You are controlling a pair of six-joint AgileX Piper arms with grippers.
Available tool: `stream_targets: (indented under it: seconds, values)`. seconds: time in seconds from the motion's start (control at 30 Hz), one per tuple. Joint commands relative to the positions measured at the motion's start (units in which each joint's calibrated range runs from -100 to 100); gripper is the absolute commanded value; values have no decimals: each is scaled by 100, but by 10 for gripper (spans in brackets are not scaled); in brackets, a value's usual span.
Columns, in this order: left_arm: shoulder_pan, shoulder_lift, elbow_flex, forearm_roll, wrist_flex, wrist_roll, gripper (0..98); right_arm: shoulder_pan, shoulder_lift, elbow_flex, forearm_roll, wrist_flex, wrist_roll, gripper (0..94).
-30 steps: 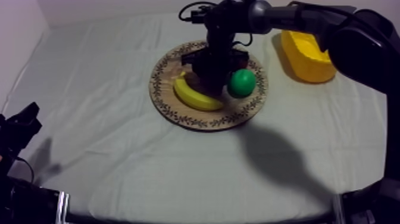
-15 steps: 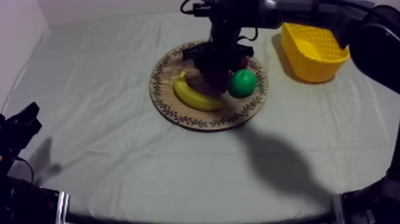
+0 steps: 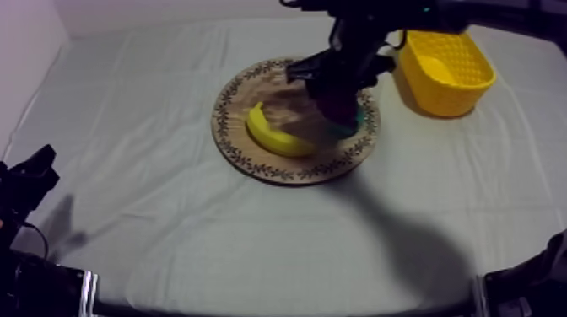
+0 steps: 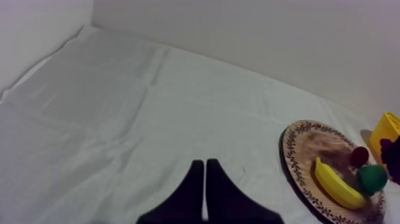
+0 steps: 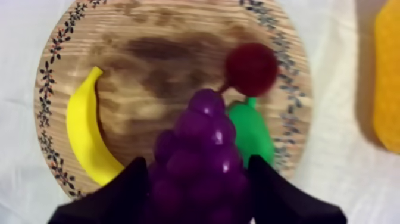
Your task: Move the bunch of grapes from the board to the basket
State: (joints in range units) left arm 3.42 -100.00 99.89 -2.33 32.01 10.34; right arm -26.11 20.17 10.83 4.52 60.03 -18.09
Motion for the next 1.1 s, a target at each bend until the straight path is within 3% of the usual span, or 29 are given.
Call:
stream_targets:
  seconds: [0.0, 0.57, 0.8, 1.07]
  values:
    - [1, 0, 0, 1, 0, -1, 1, 64, -436, 262, -17, 69, 79, 278]
    - [1, 0, 0, 1, 0, -1, 1, 1180, -2307, 870, -257, 791, 980, 259]
    - [1, 0, 0, 1, 0, -1, 1, 1760, -2461, 979, -342, 780, 1311, 251]
    - [1, 0, 0, 1, 0, -1, 1, 2037, -2120, 865, -303, 675, 1398, 247]
